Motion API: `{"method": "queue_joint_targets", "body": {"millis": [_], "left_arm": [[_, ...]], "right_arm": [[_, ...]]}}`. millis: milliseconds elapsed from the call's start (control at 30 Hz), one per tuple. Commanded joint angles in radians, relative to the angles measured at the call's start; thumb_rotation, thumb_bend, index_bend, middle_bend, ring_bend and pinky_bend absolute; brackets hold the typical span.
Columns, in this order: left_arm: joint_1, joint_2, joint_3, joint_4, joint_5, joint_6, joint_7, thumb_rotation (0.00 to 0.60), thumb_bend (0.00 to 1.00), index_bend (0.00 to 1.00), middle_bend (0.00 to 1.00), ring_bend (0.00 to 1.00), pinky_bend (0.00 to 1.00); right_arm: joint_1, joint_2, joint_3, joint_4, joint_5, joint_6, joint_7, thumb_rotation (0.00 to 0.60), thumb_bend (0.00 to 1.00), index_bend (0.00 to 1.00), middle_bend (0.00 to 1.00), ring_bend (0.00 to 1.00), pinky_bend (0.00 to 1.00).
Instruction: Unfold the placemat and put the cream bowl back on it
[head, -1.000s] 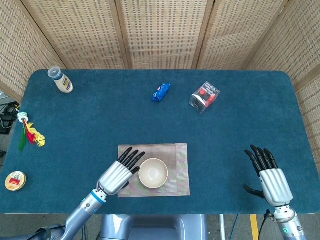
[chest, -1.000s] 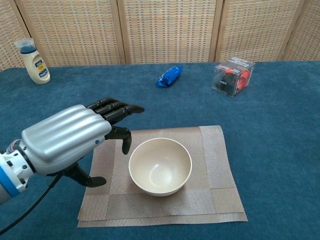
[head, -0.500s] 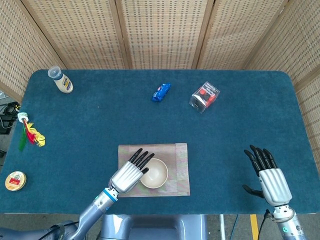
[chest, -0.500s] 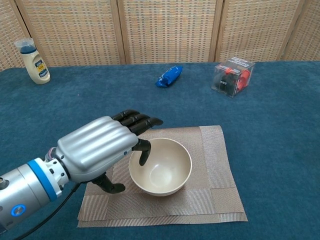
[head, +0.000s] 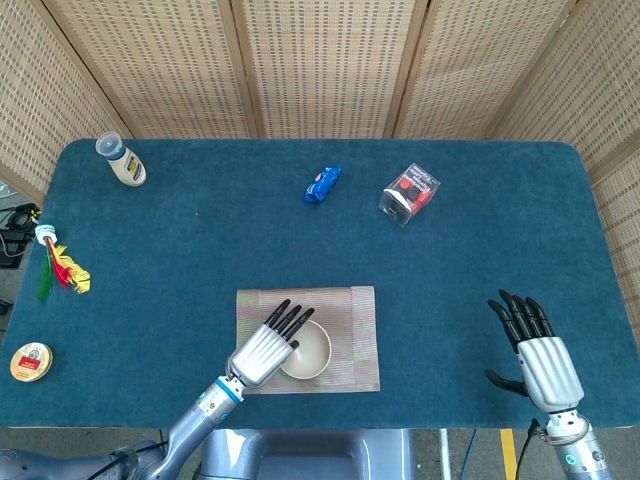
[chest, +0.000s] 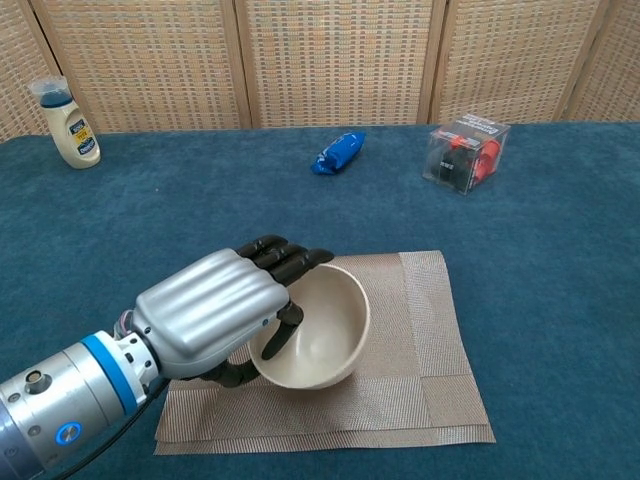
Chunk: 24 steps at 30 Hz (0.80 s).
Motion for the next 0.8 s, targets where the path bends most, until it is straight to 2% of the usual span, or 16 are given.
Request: {"method": "queue_joint_targets", "body": {"millis": [33, 133, 467, 800], "left_arm": [[0.002, 0.015, 0.008, -0.005, 0.008, 0.02, -0.003, 0.6, 0.43, 0.68, 0.0, 0.0, 0.0], [0.004, 0.038, 0.013, -0.016, 0.018, 0.046, -0.013, 0.6, 0.46, 0.68, 0.0, 0.0, 0.0], [0.021, 0.147, 0.009, -0.037, 0.019, 0.113, -0.072, 0.6, 0.46, 0.68, 0.0, 0.0, 0.0], [0.065, 0.303, 0.017, 0.057, -0.011, 0.174, -0.205, 0.6, 0.46, 0.68, 0.0, 0.0, 0.0]], "right_arm": [[-0.001, 0.002, 0.001, 0.0, 0.002, 0.001, 0.003, 0.6, 0.17, 0.09, 0.0, 0.0, 0.0], [-0.001, 0.003, 0.001, -0.002, 0.0, 0.003, 0.004, 0.6, 0.17, 0.09, 0.0, 0.0, 0.0], [-0.004, 0.007, 0.0, -0.005, -0.001, 0.009, 0.003, 0.6, 0.17, 0.09, 0.0, 0.0, 0.0], [-0.003, 0.003, -0.005, -0.009, -0.004, 0.001, -0.016, 0.6, 0.17, 0.09, 0.0, 0.0, 0.0]]}}
